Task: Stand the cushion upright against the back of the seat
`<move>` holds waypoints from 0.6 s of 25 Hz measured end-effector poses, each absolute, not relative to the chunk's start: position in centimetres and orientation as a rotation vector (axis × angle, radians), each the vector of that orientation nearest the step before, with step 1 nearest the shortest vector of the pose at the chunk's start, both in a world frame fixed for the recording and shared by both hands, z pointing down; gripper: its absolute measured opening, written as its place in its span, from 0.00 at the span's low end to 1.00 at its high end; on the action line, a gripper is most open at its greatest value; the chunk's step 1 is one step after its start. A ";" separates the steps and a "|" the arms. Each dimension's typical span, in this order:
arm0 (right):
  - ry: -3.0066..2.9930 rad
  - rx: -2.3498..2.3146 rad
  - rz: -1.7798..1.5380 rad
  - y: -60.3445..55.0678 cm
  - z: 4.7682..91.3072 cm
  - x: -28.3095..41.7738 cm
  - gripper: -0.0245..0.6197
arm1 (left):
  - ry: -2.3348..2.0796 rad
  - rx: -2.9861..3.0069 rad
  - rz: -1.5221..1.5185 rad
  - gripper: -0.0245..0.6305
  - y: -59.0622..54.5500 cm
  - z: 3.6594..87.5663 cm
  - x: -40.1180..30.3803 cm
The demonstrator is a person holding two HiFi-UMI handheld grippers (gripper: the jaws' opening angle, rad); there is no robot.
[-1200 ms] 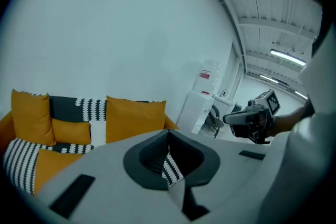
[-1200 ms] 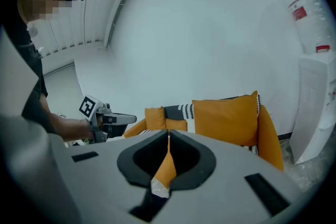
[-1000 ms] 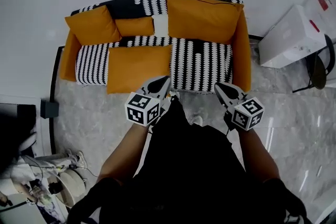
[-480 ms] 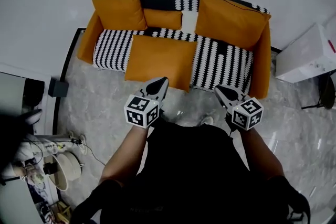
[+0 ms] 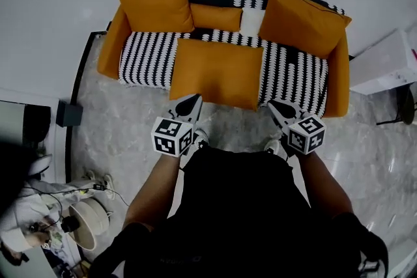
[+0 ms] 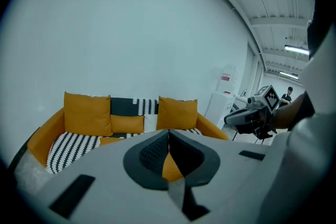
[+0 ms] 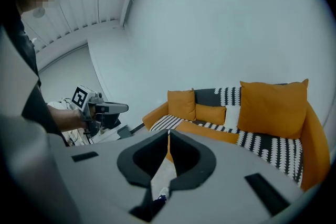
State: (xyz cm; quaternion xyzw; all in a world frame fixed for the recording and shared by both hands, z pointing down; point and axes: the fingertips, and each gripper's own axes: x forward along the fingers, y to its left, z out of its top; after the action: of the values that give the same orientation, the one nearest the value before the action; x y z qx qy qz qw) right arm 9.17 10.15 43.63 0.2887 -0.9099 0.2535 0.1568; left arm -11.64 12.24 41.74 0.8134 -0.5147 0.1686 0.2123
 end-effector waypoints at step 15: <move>-2.346 1.269 0.791 10.3 46.3 1.1 0.10 | -1.311 2.220 0.535 0.06 11.2 47.1 -31.6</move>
State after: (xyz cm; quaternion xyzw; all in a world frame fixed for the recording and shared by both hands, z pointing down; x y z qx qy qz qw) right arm 1.12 10.31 46.27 0.4488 -0.8296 0.2798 0.1787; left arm -31.62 11.16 47.12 0.8160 -0.4819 0.1966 0.2513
